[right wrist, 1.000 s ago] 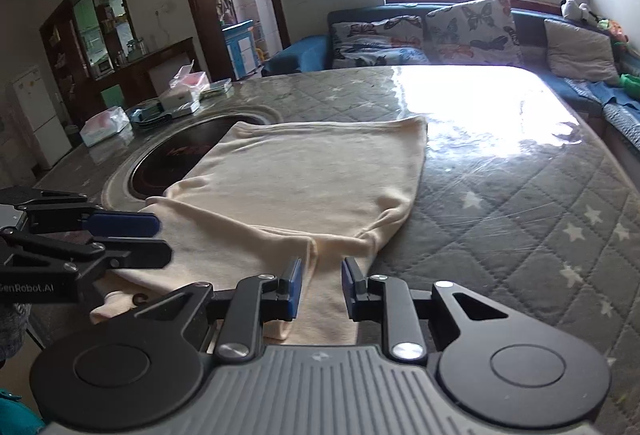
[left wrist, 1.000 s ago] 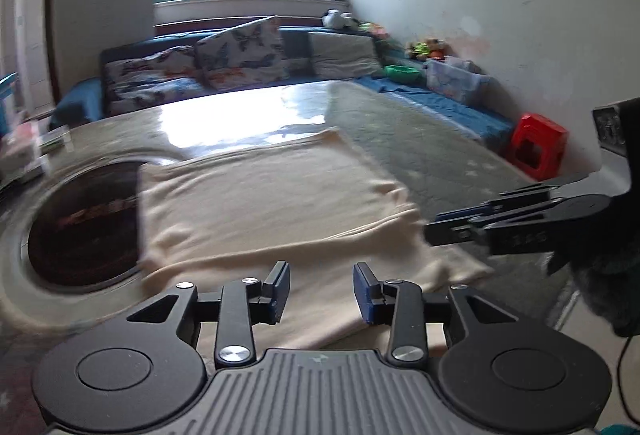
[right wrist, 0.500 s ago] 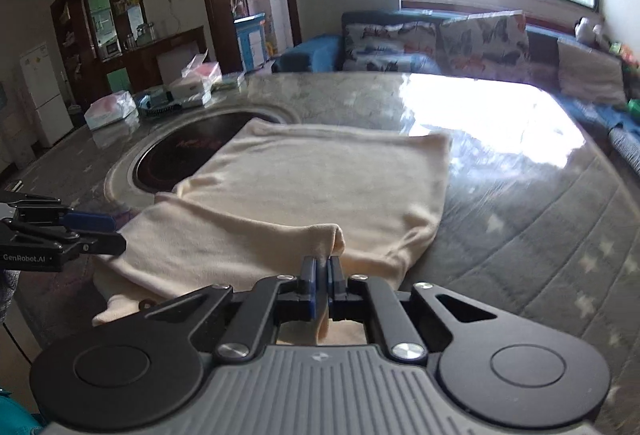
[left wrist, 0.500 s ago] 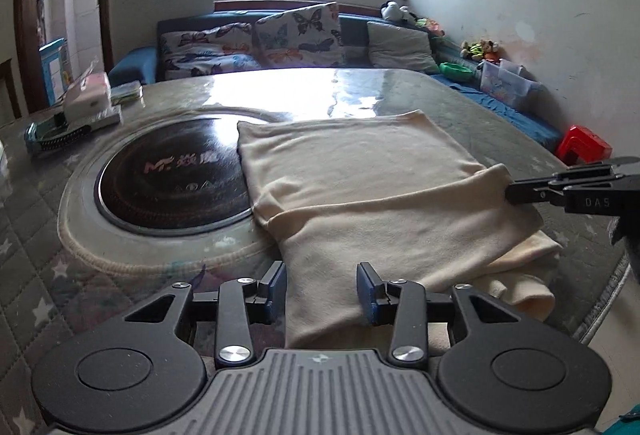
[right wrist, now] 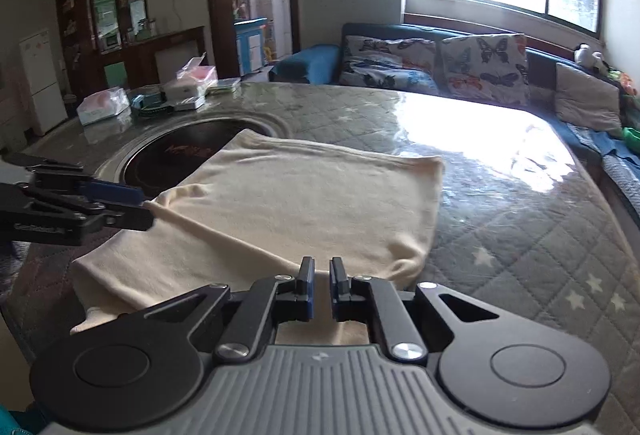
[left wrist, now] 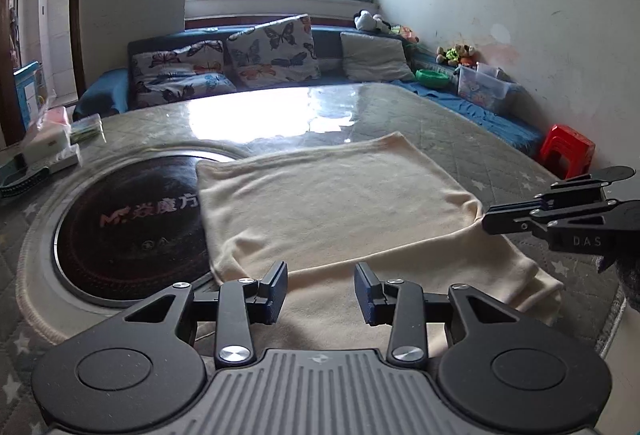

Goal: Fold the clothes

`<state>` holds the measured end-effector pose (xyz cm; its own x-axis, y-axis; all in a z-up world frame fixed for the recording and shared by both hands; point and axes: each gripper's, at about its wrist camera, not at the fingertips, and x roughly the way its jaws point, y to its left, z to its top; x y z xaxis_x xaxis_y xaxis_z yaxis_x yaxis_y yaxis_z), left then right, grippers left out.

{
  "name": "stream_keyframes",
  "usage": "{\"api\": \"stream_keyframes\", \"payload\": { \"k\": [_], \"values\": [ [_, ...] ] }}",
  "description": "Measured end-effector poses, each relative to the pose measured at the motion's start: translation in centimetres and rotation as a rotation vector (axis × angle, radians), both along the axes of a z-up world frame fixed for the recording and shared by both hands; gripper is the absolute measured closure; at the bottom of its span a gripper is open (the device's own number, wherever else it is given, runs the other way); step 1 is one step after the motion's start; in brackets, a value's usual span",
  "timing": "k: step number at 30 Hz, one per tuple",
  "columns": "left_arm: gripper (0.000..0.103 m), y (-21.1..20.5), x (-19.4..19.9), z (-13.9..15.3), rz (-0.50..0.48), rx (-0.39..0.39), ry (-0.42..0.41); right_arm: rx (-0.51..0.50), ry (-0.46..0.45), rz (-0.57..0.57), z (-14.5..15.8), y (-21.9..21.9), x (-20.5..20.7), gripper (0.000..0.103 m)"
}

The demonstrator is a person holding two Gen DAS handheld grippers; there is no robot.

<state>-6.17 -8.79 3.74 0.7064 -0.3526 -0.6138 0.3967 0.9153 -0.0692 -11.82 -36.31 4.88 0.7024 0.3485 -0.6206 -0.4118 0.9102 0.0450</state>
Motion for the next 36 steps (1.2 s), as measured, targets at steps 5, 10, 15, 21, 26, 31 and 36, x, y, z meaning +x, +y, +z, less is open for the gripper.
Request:
{"api": "stream_keyframes", "payload": {
  "k": [5, 10, 15, 21, 26, 31, 36],
  "values": [
    [0.064, 0.1, 0.5, -1.4, -0.01, 0.035, 0.026, -0.038, 0.053, 0.053, -1.7, 0.8, 0.3, 0.095],
    [0.064, 0.5, -0.7, -0.9, -0.027, 0.05, 0.012, -0.081, 0.063, 0.108, -1.6, 0.7, -1.9, 0.095],
    [0.062, 1.4, -3.2, -0.2, -0.07, 0.086, -0.006, -0.094, 0.069, 0.135, -1.5, 0.4, -3.6, 0.094],
    [0.056, 1.6, -8.0, 0.1, -0.213, 0.213, -0.085, -0.102, 0.062, 0.142, -1.5, 0.5, -4.2, 0.094],
    [0.056, 0.2, -10.6, -0.9, -0.332, 0.319, -0.154, -0.089, 0.059, 0.134, -0.9, 0.4, -4.5, 0.089],
    [0.056, -1.5, -11.2, -2.3, -0.393, 0.37, -0.211, -0.107, 0.039, 0.127, -0.3, 0.4, -5.3, 0.082],
    [0.056, -2.7, -11.1, -2.9, -0.401, 0.384, -0.267, -0.133, 0.031, 0.132, -0.1, 0.1, -6.4, 0.078]
  ]
}}
